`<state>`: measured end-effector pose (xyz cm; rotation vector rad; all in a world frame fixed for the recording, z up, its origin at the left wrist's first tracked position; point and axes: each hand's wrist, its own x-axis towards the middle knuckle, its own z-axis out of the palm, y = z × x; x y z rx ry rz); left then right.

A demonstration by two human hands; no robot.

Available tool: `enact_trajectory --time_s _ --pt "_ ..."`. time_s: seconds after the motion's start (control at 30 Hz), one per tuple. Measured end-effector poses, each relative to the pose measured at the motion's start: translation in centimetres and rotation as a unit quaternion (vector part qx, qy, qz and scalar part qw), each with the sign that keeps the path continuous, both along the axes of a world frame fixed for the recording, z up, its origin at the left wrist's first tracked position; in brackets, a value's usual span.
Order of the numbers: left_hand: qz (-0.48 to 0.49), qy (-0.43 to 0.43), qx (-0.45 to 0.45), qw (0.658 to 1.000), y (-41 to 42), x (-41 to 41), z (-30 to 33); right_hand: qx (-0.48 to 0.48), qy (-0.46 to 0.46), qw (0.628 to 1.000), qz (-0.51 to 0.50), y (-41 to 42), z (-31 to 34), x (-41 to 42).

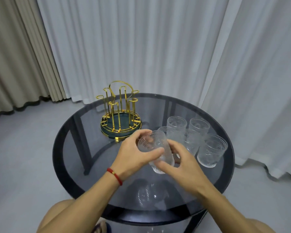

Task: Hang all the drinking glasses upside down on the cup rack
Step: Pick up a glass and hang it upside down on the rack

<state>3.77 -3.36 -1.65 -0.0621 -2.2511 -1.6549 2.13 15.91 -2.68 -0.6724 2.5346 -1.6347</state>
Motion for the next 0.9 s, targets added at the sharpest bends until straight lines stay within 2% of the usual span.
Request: enact_trajectory --time_s 0.1,0.2,0.3,0.37,0.43,0.5,0.57,0.7,0.9 --pt "0.031 0.001 0.14 0.99 -1.7 -0.5 0.8 -0.105 -0.105 0.989 0.009 -2.4 1.5 -1.3" --pt "0.023 -0.023 0.25 0.968 -3.3 -1.5 0.8 -0.231 -0.267 0.935 0.014 -5.4 2.9 -2.8" --pt "-0.007 -0.022 0.27 0.963 -5.2 -3.1 0.2 -0.257 -0.253 0.933 0.003 -6.6 4.0 -4.9" --pt "0.021 -0.02 0.196 0.98 -6.8 -4.3 -0.6 -0.211 -0.178 0.96 -0.054 -6.5 4.7 -6.7" --pt "0.115 -0.031 0.037 0.992 -8.2 -5.6 -2.5 -0.126 -0.084 0.981 -0.123 -5.9 5.8 -8.8" --pt "0.199 -0.062 -0.179 0.961 -8.9 -6.7 -4.7 -0.069 -0.007 0.983 -0.171 -5.3 7.4 -11.4" --pt "0.226 -0.087 -0.311 0.919 -8.7 -7.4 -6.2 -0.037 0.036 0.98 -0.191 -5.5 9.6 -14.3" --pt "0.22 -0.109 -0.348 0.905 -9.2 -8.9 -7.3 -0.019 0.042 0.982 -0.181 -9.2 14.0 -20.6" --pt "0.217 -0.096 -0.313 0.92 -10.3 -9.8 -8.5 0.065 0.092 0.99 -0.082 -17.4 16.3 -26.8"
